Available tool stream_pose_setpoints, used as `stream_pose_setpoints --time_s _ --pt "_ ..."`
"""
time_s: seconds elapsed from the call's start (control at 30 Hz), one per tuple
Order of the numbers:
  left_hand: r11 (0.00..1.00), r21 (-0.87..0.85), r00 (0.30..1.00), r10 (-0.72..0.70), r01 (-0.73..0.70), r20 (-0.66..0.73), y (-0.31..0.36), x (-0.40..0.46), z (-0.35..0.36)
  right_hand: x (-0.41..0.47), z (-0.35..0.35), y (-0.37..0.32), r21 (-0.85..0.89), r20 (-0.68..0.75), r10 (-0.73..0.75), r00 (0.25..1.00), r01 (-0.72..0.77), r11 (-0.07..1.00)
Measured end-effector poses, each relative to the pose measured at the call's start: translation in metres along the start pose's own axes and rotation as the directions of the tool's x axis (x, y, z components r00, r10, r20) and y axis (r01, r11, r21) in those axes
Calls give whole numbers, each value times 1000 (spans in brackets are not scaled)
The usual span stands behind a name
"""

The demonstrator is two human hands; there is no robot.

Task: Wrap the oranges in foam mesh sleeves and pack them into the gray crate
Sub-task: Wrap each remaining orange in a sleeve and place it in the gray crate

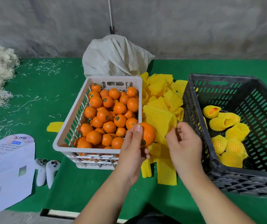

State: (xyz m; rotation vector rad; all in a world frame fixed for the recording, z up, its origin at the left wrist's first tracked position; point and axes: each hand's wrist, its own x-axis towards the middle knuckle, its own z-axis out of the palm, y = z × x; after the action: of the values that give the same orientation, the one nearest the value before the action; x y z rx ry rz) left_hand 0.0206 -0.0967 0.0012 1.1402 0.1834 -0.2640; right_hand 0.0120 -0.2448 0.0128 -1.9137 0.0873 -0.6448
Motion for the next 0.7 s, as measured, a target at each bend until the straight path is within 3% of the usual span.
stream_pose_setpoints --time_s 0.07,0.17,0.3,0.53,0.7 --pt "999 -46 999 -21 19 -33 1 -2 -1 6 -4 8 -10 -58 61 996 -62 998" --pt "999 -46 998 -9 6 -58 1 -5 -1 11 -3 9 -151 -76 -6 997 -5 989" --pt "993 -120 1000 9 -8 4 -1 -11 13 4 12 4 -300 80 -62 995 83 950" --pt "982 -186 993 15 -36 -114 2 -8 21 5 13 -1 -237 159 18 987 21 971" --pt "986 -106 968 99 -127 -231 6 1 17 8 11 -8 11 193 106 976 -110 994"
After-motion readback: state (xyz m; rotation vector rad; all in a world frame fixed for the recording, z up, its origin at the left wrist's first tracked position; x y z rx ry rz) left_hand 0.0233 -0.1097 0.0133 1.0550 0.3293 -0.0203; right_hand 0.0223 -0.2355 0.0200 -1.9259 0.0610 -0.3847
